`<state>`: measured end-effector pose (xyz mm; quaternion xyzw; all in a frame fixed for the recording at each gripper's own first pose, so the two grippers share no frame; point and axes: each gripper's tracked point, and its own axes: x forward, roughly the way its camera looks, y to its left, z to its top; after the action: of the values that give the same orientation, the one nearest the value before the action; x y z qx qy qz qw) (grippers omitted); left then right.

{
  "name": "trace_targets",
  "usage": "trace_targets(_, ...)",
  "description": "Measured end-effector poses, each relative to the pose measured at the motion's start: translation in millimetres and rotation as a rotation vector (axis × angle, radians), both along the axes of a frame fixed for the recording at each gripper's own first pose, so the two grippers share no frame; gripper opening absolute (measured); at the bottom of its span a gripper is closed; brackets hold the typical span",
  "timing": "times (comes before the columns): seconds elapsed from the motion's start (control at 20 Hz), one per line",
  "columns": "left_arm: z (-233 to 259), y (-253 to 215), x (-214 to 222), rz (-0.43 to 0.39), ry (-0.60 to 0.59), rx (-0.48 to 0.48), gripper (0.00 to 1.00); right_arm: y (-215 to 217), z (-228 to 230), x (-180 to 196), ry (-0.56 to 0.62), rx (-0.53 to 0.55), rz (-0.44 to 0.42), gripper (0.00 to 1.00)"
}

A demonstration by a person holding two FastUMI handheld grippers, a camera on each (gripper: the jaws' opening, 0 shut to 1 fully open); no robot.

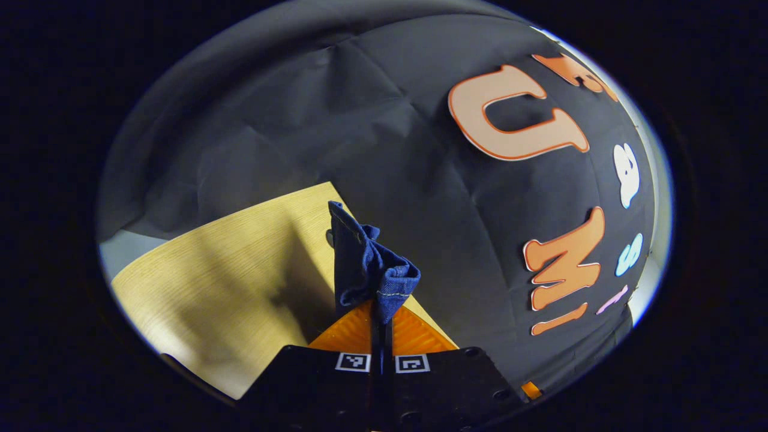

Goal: Grasp the waist and the cuffs of the jeans and fold them to make the two legs overlap; first hold the waist and fold one-third of the jeans toward the cuffs, then hold the cuffs and fold the remaining one-third in the same direction to finish folding.

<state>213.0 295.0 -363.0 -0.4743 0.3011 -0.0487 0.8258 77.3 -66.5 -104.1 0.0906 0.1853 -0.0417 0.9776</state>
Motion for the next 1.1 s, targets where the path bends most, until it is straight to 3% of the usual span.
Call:
trace_targets(0.6,112.2,-160.2,-18.2,-0.202,-0.156,0.122,0.01,-53.1,-9.7,-6.1,-0.056,0.078,-0.006,0.95)
trace_targets(1.1,101.1,-331.0,-38.6,-0.42,-0.132,0.181,0.01,-105.2,-32.4,-19.9,-0.054,0.106,-0.014,0.94)
